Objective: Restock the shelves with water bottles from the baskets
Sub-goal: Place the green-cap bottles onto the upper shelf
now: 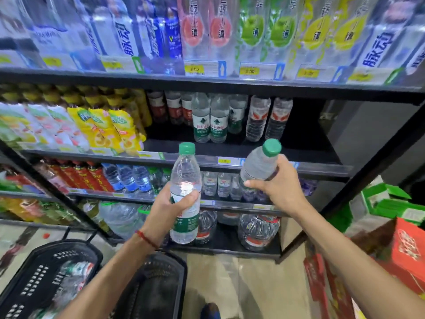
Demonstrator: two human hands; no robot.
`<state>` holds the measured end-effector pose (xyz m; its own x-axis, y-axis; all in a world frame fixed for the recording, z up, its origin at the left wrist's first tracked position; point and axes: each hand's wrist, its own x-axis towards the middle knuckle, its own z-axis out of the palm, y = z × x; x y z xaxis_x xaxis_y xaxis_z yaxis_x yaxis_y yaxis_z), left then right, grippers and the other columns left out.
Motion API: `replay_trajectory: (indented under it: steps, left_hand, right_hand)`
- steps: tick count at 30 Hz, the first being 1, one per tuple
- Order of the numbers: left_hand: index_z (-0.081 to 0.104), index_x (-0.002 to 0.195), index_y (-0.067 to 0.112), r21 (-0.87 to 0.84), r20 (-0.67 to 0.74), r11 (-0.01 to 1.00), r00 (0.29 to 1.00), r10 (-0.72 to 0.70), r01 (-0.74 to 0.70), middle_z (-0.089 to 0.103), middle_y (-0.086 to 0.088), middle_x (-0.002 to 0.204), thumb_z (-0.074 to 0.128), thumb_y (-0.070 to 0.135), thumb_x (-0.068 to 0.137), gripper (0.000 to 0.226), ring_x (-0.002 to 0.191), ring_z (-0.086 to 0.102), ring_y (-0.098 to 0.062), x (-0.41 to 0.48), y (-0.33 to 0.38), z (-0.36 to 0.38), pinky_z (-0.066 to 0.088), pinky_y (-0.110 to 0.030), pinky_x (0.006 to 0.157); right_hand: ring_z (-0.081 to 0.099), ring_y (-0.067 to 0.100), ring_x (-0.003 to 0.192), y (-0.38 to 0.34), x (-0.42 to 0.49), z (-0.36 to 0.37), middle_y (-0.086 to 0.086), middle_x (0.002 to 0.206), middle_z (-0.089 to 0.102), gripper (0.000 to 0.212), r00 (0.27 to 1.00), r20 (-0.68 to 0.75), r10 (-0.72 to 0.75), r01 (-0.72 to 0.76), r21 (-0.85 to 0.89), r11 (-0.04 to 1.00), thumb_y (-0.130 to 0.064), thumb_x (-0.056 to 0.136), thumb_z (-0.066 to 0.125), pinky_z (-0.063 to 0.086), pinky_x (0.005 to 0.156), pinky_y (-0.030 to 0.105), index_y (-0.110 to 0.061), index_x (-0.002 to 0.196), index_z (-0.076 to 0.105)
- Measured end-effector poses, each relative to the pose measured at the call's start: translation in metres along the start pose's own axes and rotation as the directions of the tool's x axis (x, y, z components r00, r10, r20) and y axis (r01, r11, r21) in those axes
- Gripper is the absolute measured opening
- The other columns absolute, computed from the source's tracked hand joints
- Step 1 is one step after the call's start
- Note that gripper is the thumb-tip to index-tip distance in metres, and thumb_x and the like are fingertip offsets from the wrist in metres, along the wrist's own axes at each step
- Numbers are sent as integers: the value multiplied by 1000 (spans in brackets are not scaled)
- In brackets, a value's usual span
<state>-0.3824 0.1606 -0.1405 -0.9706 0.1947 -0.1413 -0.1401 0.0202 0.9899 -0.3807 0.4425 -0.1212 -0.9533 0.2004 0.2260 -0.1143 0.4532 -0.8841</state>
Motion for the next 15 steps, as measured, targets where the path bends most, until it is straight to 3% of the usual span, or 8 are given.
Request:
replay_trajectory:
  steps: [2, 4, 6, 11, 15]
  left_hand:
    - [64, 124, 25, 16, 5, 1000, 1000, 17, -17, 77, 1, 113, 81, 46, 68, 62, 105, 73, -21, 17, 3, -7, 56, -44, 96]
    - [63, 126, 28, 26, 5, 999, 999, 32, -32, 76, 2, 116, 81, 53, 65, 68, 107, 72, -18, 30, 5, -13, 56, -42, 95]
    - [62, 128, 28, 38, 20, 997, 997, 69, -69, 75, 1, 118, 78, 55, 66, 69, 109, 71, -18, 40, 7, -19, 56, -37, 93]
    - [63, 129, 25, 83, 28, 988, 991, 130, -132, 73, 0, 121, 76, 53, 71, 65, 113, 69, -18, 66, 13, -26, 54, -36, 95]
    - [63, 127, 27, 94, 26, 986, 990, 136, -138, 74, 0, 120, 76, 51, 73, 61, 111, 70, -17, 87, 9, -28, 55, -35, 93]
  right_hand:
    - [62, 18, 112, 9, 23, 12, 2, 121, 63, 65, 998, -63, -29, 28, -6, 1000, -14, 63, 100, 53, 94, 28, -28, 114, 63]
    - [64, 18, 116, 12, 46, 24, 1, 124, 65, 69, 993, -98, -58, 59, 2, 998, -13, 65, 99, 53, 98, 28, -14, 126, 66]
    - [65, 17, 119, 17, 69, 37, 0, 127, 66, 73, 986, -145, -84, 89, 26, 996, -10, 67, 97, 54, 102, 32, -10, 132, 65]
    - [65, 16, 123, 40, 114, 63, -2, 130, 69, 74, 967, -238, -86, 107, 77, 991, -10, 71, 95, 53, 107, 43, -15, 137, 62]
    - [68, 14, 114, 60, 145, 73, -4, 120, 72, 58, 966, -253, -47, 69, 77, 995, -15, 73, 95, 55, 103, 40, -23, 121, 64]
